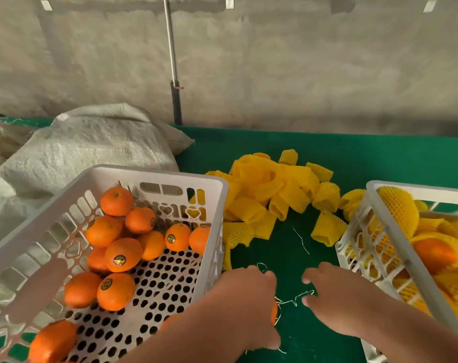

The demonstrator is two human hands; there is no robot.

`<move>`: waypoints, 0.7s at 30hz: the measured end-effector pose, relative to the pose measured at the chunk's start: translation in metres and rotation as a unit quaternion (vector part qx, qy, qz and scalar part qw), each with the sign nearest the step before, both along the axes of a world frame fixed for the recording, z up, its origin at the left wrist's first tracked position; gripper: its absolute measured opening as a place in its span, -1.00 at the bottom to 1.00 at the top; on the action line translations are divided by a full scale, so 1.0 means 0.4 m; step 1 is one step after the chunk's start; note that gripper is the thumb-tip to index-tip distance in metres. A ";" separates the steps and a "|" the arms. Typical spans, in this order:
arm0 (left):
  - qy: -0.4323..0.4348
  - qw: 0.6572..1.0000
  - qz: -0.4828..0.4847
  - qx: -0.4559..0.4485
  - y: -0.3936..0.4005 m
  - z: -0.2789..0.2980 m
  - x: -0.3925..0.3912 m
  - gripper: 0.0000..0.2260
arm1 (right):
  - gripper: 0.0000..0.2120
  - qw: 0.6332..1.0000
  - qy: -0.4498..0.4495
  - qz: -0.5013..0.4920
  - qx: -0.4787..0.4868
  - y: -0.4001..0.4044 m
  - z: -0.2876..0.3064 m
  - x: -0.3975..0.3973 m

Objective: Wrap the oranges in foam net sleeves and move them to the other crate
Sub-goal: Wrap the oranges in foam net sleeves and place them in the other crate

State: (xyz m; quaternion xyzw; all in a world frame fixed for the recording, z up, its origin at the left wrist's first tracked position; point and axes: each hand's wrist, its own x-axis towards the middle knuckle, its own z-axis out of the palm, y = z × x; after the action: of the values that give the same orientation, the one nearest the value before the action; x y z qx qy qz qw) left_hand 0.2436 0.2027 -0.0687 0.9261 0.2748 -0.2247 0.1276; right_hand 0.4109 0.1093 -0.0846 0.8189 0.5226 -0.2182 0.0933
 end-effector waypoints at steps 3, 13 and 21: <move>-0.005 1.000 -0.003 0.002 0.002 -0.007 0.000 -0.34 | -0.62 0.995 -0.057 0.014 -0.083 0.042 -0.011 0.014; -0.007 0.999 -0.028 0.022 0.005 -0.018 0.005 -0.40 | -0.59 0.941 -0.243 0.096 -0.215 0.238 -0.169 0.260; -0.016 0.999 -0.035 0.028 0.003 -0.024 0.007 -0.40 | -0.69 0.979 -0.169 -0.036 -0.111 0.246 -0.174 0.235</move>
State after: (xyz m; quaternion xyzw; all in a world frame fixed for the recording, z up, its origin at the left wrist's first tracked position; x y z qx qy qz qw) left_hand 0.2464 0.2039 -0.0785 0.9420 0.2460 -0.2063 0.0978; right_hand 0.5048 0.2079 -0.1541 0.8470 0.4416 -0.1362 0.2626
